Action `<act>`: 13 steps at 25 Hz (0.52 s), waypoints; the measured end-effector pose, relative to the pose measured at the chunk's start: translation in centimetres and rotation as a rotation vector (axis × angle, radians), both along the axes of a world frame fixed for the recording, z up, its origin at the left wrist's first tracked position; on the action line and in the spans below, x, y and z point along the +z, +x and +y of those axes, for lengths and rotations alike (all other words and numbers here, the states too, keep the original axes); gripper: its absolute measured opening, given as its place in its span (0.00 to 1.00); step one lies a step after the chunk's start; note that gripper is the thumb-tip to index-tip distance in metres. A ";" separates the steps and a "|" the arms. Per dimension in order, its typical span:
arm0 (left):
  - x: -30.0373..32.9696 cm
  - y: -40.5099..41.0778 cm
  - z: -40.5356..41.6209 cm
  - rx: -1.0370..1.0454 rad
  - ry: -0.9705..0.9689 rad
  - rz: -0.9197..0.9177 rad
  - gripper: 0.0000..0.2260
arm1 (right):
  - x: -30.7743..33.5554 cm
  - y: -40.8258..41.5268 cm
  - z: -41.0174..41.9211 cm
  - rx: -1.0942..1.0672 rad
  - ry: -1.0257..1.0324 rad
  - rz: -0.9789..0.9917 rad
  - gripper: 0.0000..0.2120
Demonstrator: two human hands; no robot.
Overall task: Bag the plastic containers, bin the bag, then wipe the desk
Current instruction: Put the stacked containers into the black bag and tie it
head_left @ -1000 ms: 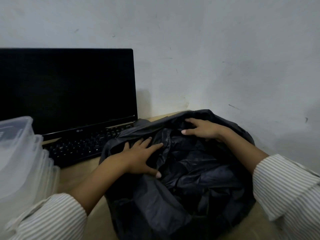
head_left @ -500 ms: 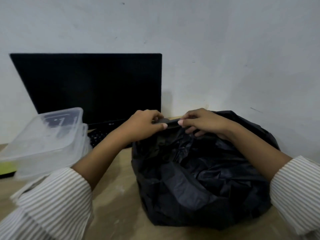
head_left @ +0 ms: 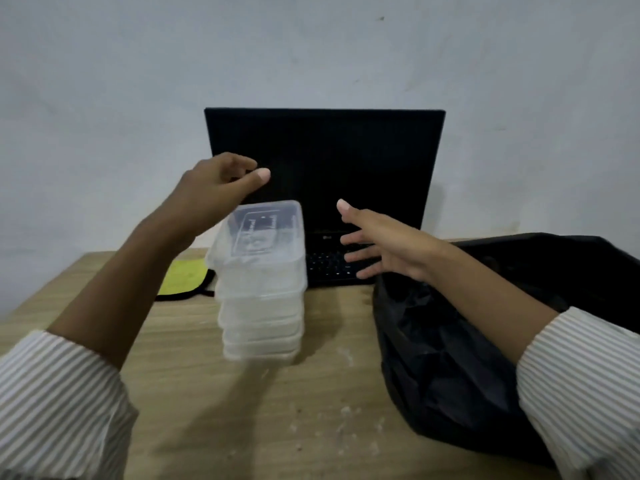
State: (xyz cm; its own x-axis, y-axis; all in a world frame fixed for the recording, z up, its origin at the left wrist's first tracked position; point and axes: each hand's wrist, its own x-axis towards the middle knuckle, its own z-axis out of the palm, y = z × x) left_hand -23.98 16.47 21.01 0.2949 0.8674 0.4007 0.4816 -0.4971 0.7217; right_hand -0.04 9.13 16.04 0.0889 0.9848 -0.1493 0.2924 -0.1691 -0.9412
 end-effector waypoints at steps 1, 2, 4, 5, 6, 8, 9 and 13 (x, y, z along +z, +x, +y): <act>-0.9 -1.5 0.7 0.040 -0.060 -0.065 0.25 | -0.6 -1.1 0.7 0.000 -0.034 0.067 0.40; -2.1 -2.9 1.2 0.061 -0.145 -0.112 0.28 | -1.4 -2.1 1.4 -0.005 -0.064 0.136 0.41; -5.2 -4.8 2.0 0.046 -0.362 -0.156 0.39 | -3.1 -3.3 2.4 -0.020 -0.104 0.256 0.44; -7.0 -5.7 2.4 0.016 -0.481 -0.161 0.45 | -4.0 -3.9 3.0 -0.021 -0.119 0.309 0.46; -8.8 -6.2 2.8 -0.032 -0.596 -0.172 0.48 | -4.9 -4.3 3.5 -0.012 -0.134 0.358 0.48; -11.8 -6.6 3.6 -0.105 -0.789 -0.254 0.50 | -6.4 -5.3 4.5 0.046 -0.163 0.424 0.51; -12.9 -6.4 4.1 -0.146 -0.859 -0.313 0.49 | -6.9 -5.7 4.9 0.086 -0.175 0.449 0.52; -14.3 -5.8 4.4 -0.353 -1.021 -0.472 0.46 | -7.9 -7.0 5.1 0.155 -0.133 0.523 0.49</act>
